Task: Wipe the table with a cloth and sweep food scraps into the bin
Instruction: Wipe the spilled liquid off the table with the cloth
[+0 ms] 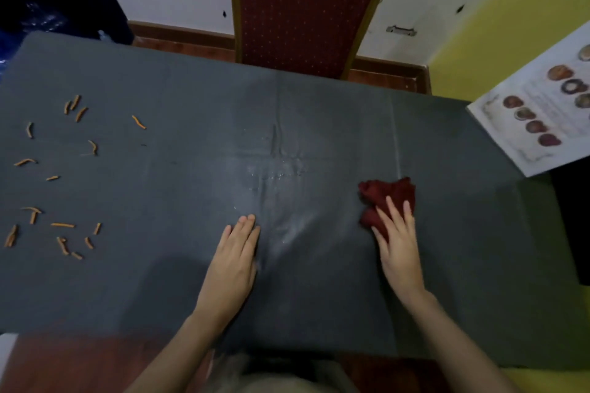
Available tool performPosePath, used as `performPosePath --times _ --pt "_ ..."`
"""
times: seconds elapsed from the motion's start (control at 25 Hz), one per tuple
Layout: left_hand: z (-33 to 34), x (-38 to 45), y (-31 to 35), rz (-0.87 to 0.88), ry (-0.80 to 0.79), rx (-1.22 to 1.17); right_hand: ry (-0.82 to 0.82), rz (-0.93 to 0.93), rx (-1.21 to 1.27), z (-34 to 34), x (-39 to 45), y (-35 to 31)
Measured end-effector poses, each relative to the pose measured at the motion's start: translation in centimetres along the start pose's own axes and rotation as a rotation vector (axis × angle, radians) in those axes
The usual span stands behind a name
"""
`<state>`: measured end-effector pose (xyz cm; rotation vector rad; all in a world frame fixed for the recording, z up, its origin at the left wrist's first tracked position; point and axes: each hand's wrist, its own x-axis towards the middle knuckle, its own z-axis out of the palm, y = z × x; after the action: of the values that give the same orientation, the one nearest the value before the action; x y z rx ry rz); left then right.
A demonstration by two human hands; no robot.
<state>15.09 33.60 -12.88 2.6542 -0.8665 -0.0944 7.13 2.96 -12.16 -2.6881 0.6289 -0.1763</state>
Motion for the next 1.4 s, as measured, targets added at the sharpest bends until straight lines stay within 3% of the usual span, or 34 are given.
performPosePath --times 0.12,0.28,0.4,0.48,0.64,0.76,0.84,1.0,1.16,1.28,1.4 --pt "-0.1 -0.4 0.7 -0.036 -0.032 0.062 0.006 -0.072 0.022 2.3 -2.1 -4.5" --pt "0.0 -2.6 2.0 -0.047 -0.051 0.078 -0.179 -0.587 -0.001 4.8 -4.8 -10.0" --pt "-0.4 -5.2 1.9 -0.053 -0.035 0.067 -0.258 -0.912 -0.105 2.5 -3.3 -7.0" --pt "-0.3 -6.0 2.3 -0.097 -0.02 0.066 -0.238 -0.879 -0.173 0.3 -1.4 -2.3" --pt "0.6 -5.9 4.1 -0.215 -0.009 0.076 -0.193 -0.492 -0.217 -3.9 -3.0 7.1" --pt "0.7 -6.4 4.8 -0.274 -0.011 0.108 -0.083 -0.317 -0.191 -2.3 -6.2 6.1" --pt "0.3 -6.9 5.3 -0.28 -0.043 0.129 -0.104 -0.383 -0.153 -0.3 -7.1 2.0" --pt "-0.9 -7.4 4.7 -0.191 -0.11 0.118 -0.182 -0.745 -0.108 3.4 -8.2 -6.5" --pt "-2.5 -9.1 1.7 -0.145 -0.128 0.165 -0.255 -0.982 -0.204 3.6 -7.3 -6.5" --pt "-3.6 -11.1 -2.4 -0.246 -0.1 0.109 -0.223 -0.902 -0.253 1.9 -4.8 -2.4" --pt "-4.0 -11.9 -3.7 -0.176 -0.038 0.094 -0.182 -0.582 -0.24 0.0 -5.2 0.1"
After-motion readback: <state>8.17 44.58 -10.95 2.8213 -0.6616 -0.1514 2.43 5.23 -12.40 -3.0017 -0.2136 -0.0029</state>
